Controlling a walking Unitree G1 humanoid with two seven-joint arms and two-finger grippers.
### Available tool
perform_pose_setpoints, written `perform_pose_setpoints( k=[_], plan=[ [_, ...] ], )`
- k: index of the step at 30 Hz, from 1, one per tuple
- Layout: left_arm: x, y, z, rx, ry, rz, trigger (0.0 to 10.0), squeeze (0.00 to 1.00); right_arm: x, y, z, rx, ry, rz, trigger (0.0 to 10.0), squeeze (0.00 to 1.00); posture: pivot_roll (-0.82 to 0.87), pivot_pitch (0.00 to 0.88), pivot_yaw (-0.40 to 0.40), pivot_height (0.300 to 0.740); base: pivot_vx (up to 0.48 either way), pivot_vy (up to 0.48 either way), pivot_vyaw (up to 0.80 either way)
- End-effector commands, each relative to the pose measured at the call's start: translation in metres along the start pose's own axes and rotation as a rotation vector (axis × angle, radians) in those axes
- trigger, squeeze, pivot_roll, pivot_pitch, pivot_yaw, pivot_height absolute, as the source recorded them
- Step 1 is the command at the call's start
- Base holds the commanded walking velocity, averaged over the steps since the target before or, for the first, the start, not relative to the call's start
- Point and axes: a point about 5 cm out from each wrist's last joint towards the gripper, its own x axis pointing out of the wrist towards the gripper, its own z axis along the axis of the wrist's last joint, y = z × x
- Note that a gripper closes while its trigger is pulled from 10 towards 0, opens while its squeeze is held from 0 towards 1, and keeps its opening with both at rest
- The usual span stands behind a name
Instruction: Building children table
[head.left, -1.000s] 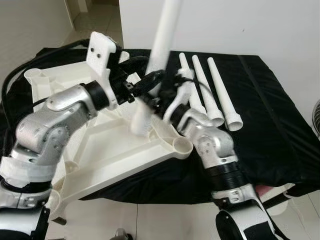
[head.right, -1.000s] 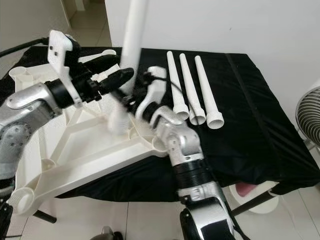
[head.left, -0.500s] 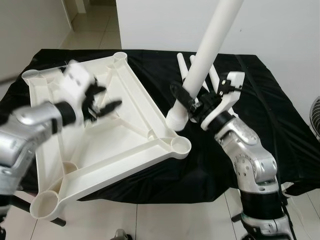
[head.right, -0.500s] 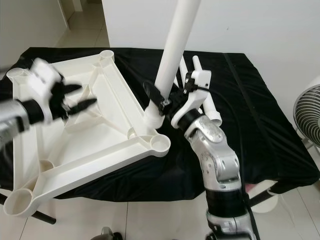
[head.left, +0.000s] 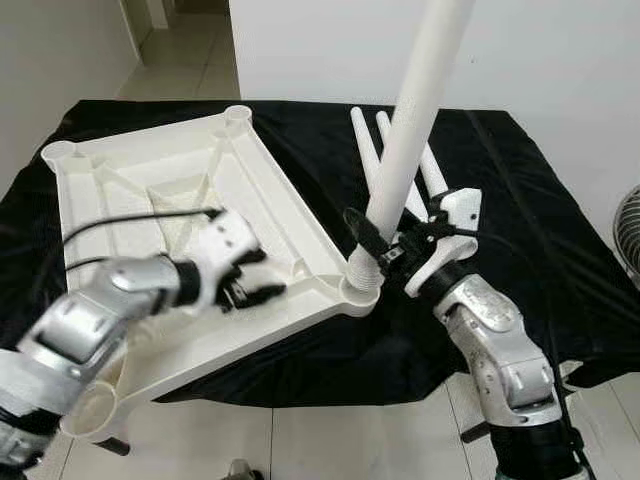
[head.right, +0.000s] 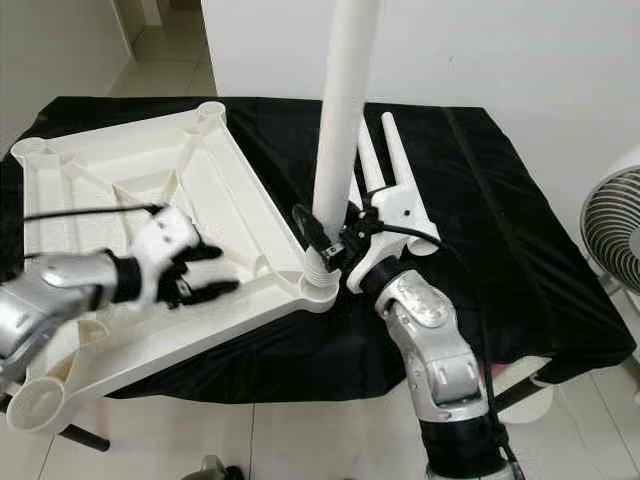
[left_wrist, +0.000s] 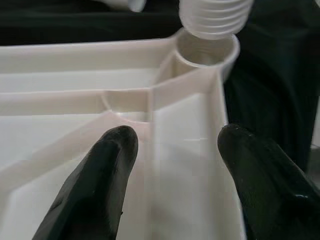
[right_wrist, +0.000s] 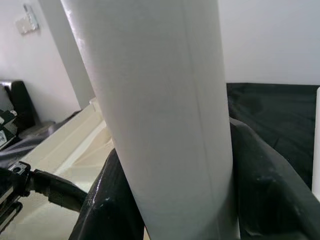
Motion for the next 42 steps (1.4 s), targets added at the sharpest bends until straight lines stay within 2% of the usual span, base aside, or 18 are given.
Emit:
perform_pose_setpoints(
  k=[1, 5, 10, 11, 17, 18, 19, 20, 26, 33, 39, 42],
  plan=[
    [0.003, -0.005, -0.01, -0.011, 0.054, -0.007, 10.0, 0.0, -0.001, 0.0, 0.001, -0.018, -0.006, 0.001, 10.0, 0.0, -0.01, 0.115, 0.009, 0.74, 0.0, 0.0, 0.0],
    [0.006, -0.004, -0.023, -0.049, 0.111, 0.037, 10.0, 0.0, 0.0, 0.0, 0.002, -0.019, -0.014, -0.005, 10.0, 0.0, 0.0, 0.117, 0.009, 0.74, 0.0, 0.0, 0.0],
    [0.006, 0.001, -0.029, -0.091, 0.128, 0.066, 10.0, 0.0, 0.004, 0.0, 0.003, -0.027, -0.03, -0.002, 10.0, 0.0, 0.0, 0.117, 0.005, 0.74, 0.0, 0.0, 0.0],
    [0.008, 0.012, -0.037, -0.117, 0.145, 0.135, 10.0, 0.0, 0.007, 0.0, 0.004, -0.033, -0.043, 0.003, 10.0, 0.0, 0.0, 0.117, 0.005, 0.74, 0.0, 0.0, 0.0],
    [0.007, 0.024, -0.042, -0.13, 0.152, 0.195, 10.0, 0.0, 0.009, 0.002, 0.005, -0.034, -0.056, 0.008, 10.0, 0.0, 0.0, 0.117, 0.005, 0.74, 0.0, 0.0, 0.0],
    [0.007, 0.026, -0.043, -0.124, 0.158, 0.2, 4.9, 0.0, 0.009, 0.002, 0.005, -0.033, -0.057, 0.008, 10.0, 0.0, 0.0, 0.117, 0.005, 0.74, 0.0, 0.0, 0.0],
    [0.006, 0.027, -0.044, -0.12, 0.163, 0.203, 4.0, 0.0, 0.01, 0.002, 0.005, -0.033, -0.057, 0.008, 10.0, 0.0, 0.0, 0.118, 0.006, 0.74, 0.0, 0.0, 0.0],
    [0.006, 0.027, -0.045, -0.116, 0.162, 0.189, 0.0, 0.0, 0.01, 0.002, 0.005, -0.033, -0.057, 0.009, 10.0, 0.0, 0.0, 0.118, 0.006, 0.74, 0.0, 0.0, 0.0],
    [0.007, 0.027, -0.044, -0.1, 0.149, 0.157, 0.0, 0.0, 0.01, 0.003, 0.005, -0.035, -0.06, 0.008, 10.0, 0.0, -0.01, 0.119, 0.008, 0.74, 0.0, 0.0, 0.0],
    [0.01, 0.034, -0.039, -0.005, 0.14, 0.125, 0.0, 0.0, 0.011, 0.002, 0.005, -0.037, -0.062, 0.009, 10.0, 0.0, -0.01, 0.123, 0.01, 0.74, 0.0, 0.0, 0.0],
    [0.018, 0.053, -0.013, 0.142, 0.06, 0.118, 0.0, 0.0, 0.012, 0.002, 0.004, -0.036, -0.06, 0.009, 10.0, 0.0, -0.02, 0.124, 0.007, 0.74, 0.0, 0.0, 0.0],
    [0.021, 0.061, -0.004, 0.189, 0.061, 0.116, 0.0, 0.0, 0.013, 0.002, 0.004, -0.036, -0.061, 0.01, 10.0, 0.0, -0.02, 0.124, 0.007, 0.74, 0.0, 0.0, 0.0]
  ],
)
